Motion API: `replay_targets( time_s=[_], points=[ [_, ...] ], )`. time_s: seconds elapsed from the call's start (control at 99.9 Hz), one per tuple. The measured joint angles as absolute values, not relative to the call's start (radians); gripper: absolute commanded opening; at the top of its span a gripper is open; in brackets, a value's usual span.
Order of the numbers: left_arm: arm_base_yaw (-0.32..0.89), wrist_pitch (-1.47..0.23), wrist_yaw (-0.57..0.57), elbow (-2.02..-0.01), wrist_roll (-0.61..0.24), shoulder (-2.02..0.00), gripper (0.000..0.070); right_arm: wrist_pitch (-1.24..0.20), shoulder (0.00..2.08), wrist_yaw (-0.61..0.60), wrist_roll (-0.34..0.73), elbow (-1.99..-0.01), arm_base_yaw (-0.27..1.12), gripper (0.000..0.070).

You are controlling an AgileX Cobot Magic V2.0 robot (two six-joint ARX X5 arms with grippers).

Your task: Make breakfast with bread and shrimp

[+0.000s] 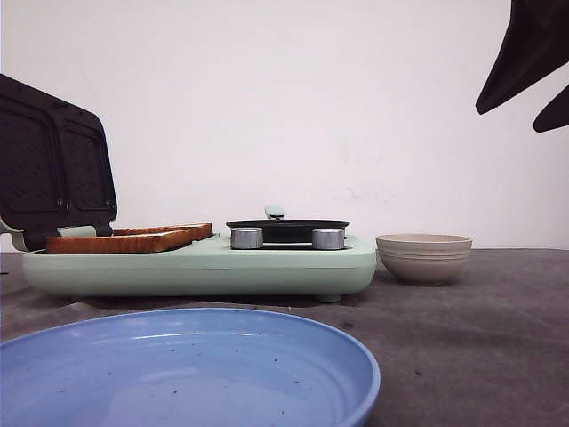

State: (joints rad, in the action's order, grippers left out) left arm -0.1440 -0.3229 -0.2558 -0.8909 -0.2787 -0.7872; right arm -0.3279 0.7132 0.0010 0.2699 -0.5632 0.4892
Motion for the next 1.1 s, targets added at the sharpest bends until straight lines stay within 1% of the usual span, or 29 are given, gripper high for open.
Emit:
replay_targets(
  time_s=[0.1, 0.21, 0.48, 0.74, 0.911, 1.101],
  points=[
    [-0.247, -0.311, -0.343, -0.933, -0.363, -0.864, 0.07, -0.328, 0.713, 0.001, 0.27, -0.563, 0.489, 0.038],
    [-0.321, -0.256, -0.422, -0.963, -0.465, -0.942, 0.07, -0.328, 0.713, 0.001, 0.27, -0.563, 0.489, 0.038],
    [-0.41, -0.136, -0.612, -0.97, -0.692, -1.139, 0.07, -0.331, 0.713, -0.001, 0.27, -0.563, 0.489, 0.038],
    [-0.428, 0.033, -0.707, -0.97, -0.879, -1.291, 0.07, -0.332, 0.713, -0.003, 0.27, -0.563, 0.489, 0.038],
    [-0.416, 0.103, -0.733, -0.97, -0.958, -1.361, 0.07, -0.332, 0.713, -0.003, 0.27, -0.563, 0.489, 0.0379],
    [-0.393, 0.169, -0.74, -0.97, -1.025, -1.42, 0.07, -0.332, 0.713, -0.003, 0.27, -0.563, 0.489, 0.0379]
  ],
)
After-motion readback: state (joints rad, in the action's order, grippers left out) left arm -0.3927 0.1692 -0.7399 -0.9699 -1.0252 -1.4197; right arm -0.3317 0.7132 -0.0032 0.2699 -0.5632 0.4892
